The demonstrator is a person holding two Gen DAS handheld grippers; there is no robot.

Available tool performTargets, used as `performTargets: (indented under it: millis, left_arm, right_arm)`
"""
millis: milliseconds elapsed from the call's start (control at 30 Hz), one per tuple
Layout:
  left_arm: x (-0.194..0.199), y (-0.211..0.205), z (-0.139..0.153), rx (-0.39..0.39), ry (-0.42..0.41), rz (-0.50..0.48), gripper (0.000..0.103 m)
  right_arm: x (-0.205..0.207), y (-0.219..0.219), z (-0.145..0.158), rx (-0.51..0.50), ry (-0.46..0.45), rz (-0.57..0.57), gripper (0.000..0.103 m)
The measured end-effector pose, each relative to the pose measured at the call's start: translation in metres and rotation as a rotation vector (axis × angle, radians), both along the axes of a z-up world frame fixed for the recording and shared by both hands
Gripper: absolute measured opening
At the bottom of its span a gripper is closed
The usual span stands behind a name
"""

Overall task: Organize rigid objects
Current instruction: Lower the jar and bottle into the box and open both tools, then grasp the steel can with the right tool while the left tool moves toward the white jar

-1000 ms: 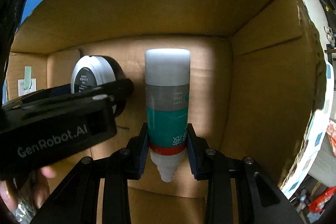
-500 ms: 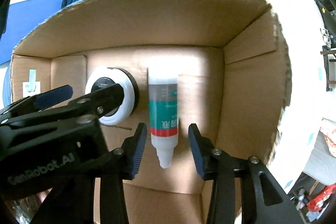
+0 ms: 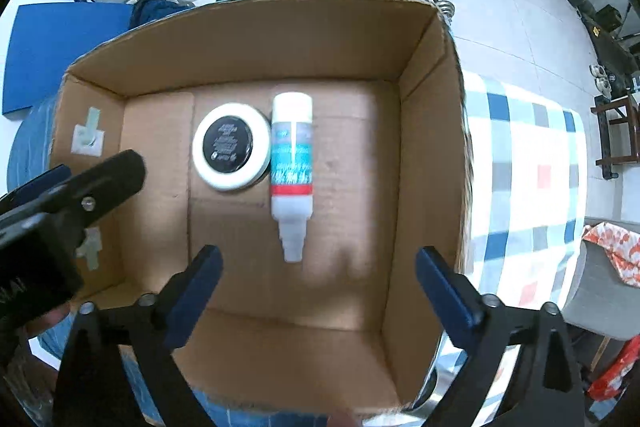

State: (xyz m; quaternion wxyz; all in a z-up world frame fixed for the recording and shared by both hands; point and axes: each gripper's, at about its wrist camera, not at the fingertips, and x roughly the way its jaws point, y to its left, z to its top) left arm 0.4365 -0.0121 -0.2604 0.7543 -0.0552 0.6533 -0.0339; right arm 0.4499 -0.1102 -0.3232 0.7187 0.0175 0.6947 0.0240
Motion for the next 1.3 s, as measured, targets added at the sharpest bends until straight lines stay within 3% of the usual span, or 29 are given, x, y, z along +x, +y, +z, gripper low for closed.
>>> performTargets:
  millis: [433, 800, 1000, 1167, 1300]
  left_arm:
    - [-0.079, 0.008, 0.063, 0.029, -0.137, -0.009, 0.103]
    - [-0.148, 0.006, 0.107, 0.054, -0.225, -0.082, 0.103]
    - [-0.17, 0.018, 0.068, 0.076, -0.119, -0.055, 0.103]
    - [-0.176, 0.028, 0.009, 0.113, -0.003, -0.009, 0.103]
    - [-0.183, 0.032, -0.034, 0.11, 0.09, 0.023, 0.103]
  right_arm:
    - [-0.08, -0.008, 0.054, -0.003, -0.134, 0.003, 0.103]
    - [-0.157, -0.02, 0.103, 0.046, -0.234, 0.006, 0.103]
    - [-0.183, -0.075, 0.074, 0.009, -0.152, -0.095, 0.103]
    - [-0.19, -0.124, 0.011, -0.031, -0.003, -0.193, 0.103]
    - [-0.188, -0.152, -0.043, 0.025, 0.11, -0.312, 0.103]
